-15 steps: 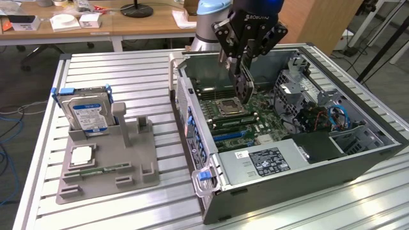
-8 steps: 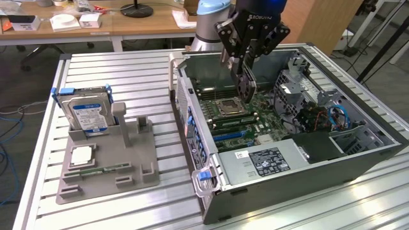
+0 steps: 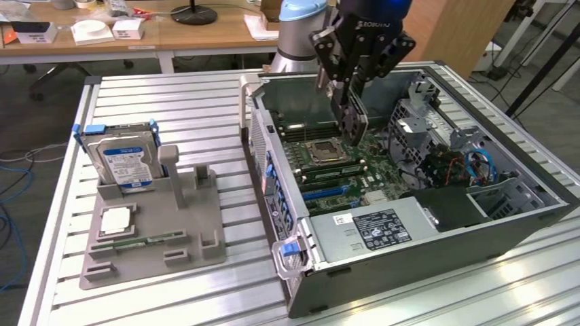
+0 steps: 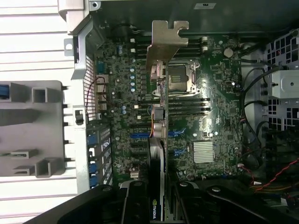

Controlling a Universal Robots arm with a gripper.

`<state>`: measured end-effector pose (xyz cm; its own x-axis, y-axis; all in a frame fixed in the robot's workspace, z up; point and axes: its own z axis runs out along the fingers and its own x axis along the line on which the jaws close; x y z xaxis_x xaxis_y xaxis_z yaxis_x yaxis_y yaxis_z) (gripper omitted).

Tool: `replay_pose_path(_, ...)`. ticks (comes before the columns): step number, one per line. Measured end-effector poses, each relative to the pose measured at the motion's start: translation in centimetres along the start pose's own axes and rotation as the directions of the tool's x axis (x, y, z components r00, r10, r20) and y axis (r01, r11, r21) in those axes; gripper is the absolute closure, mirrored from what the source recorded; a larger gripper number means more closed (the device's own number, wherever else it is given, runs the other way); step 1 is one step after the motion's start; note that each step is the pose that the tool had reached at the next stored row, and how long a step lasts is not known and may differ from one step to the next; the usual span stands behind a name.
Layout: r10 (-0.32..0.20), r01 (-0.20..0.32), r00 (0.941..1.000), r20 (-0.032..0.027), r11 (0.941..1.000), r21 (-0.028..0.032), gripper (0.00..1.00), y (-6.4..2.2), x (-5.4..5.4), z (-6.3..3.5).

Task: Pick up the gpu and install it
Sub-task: 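Pick up the gpu and move the gpu toward the slot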

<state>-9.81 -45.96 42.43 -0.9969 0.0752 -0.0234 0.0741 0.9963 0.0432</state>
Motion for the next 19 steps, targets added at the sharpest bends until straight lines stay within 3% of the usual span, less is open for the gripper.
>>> replay_pose_path(19, 0.000, 0.000, 1.0000, 0.0000, 1.0000, 0.0000, 0.74, 0.11, -1.4, 0.04)
